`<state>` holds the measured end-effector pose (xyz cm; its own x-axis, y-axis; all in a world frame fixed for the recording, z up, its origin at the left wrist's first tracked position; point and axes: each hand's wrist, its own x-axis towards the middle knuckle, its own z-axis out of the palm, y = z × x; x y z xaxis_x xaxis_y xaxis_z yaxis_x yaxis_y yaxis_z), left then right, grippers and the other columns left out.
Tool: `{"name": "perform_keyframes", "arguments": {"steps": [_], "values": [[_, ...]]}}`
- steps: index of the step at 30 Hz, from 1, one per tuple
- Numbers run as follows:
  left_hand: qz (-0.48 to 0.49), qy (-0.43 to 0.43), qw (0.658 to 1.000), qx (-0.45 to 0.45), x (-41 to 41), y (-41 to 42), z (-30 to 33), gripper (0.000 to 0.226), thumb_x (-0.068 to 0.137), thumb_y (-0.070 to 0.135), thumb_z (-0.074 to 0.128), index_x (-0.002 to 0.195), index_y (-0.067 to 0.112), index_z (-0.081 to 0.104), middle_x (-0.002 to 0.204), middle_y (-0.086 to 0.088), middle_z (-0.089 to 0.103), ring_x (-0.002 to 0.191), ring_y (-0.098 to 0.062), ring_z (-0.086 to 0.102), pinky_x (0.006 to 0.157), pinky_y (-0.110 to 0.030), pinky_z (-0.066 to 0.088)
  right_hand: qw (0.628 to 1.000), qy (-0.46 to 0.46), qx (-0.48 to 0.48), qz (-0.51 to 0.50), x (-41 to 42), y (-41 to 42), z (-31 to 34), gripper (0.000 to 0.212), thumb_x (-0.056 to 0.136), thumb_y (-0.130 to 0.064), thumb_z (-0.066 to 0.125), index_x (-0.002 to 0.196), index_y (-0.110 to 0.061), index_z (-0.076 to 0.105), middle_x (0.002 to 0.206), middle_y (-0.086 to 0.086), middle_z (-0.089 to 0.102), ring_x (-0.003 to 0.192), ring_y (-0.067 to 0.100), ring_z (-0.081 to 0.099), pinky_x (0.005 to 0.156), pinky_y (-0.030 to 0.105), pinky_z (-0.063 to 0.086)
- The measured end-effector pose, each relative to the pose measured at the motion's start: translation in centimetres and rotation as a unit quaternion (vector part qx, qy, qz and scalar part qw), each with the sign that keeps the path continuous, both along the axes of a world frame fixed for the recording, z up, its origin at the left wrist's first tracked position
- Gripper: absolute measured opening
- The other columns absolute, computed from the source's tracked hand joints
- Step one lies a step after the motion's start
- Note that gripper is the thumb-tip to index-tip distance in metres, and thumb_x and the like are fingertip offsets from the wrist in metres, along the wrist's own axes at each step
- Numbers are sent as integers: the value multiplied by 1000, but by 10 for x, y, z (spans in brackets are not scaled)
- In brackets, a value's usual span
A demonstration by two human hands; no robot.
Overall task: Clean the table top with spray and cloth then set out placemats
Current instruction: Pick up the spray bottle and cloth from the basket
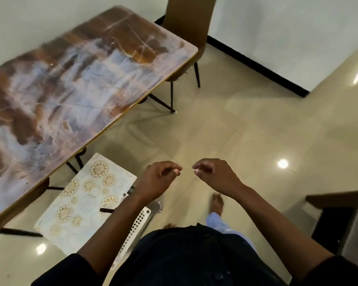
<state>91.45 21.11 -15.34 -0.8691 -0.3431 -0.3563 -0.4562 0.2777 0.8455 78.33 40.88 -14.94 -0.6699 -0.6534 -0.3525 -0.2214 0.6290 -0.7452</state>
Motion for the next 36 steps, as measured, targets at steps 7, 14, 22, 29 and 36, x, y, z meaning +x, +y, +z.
{"name": "perform_keyframes", "arguments": {"steps": [7,14,22,29,36], "values": [[187,4,982,-4,-38,24,9,22,106,19,67,103,39,77,95,19,82,94,0,77,93,-31,60,985,-10,-7,173,-103,-32,9,14,95,-33,70,106,-29,78,91,-14,75,82,-4,67,73,16,49],[343,2,939,-9,-41,23,7,18,104,17,68,109,29,82,94,19,82,96,1,76,92,-28,59,937,0,13,348,-146,-106,8,14,94,-31,71,107,-29,78,96,-12,76,87,0,69,83,25,55],[487,-6,872,37,-22,-19,-16,25,104,14,67,100,35,79,94,10,83,92,-6,77,90,-34,59,873,16,34,487,-134,-224,-1,20,95,-36,68,113,-30,77,102,-13,76,94,1,70,88,35,60],[557,-32,827,62,-2,-65,-17,14,101,30,69,106,30,82,94,15,82,91,-7,77,88,-42,63,819,14,70,570,-105,-311,-15,20,97,-34,68,115,-29,76,104,-12,76,93,0,69,88,34,59],[678,2,733,57,40,-89,-11,19,105,16,66,109,25,82,97,14,83,90,-10,78,77,-28,61,749,-13,95,656,-48,-378,-41,19,97,-30,71,115,-28,77,101,-13,75,91,1,69,90,34,59]]}}
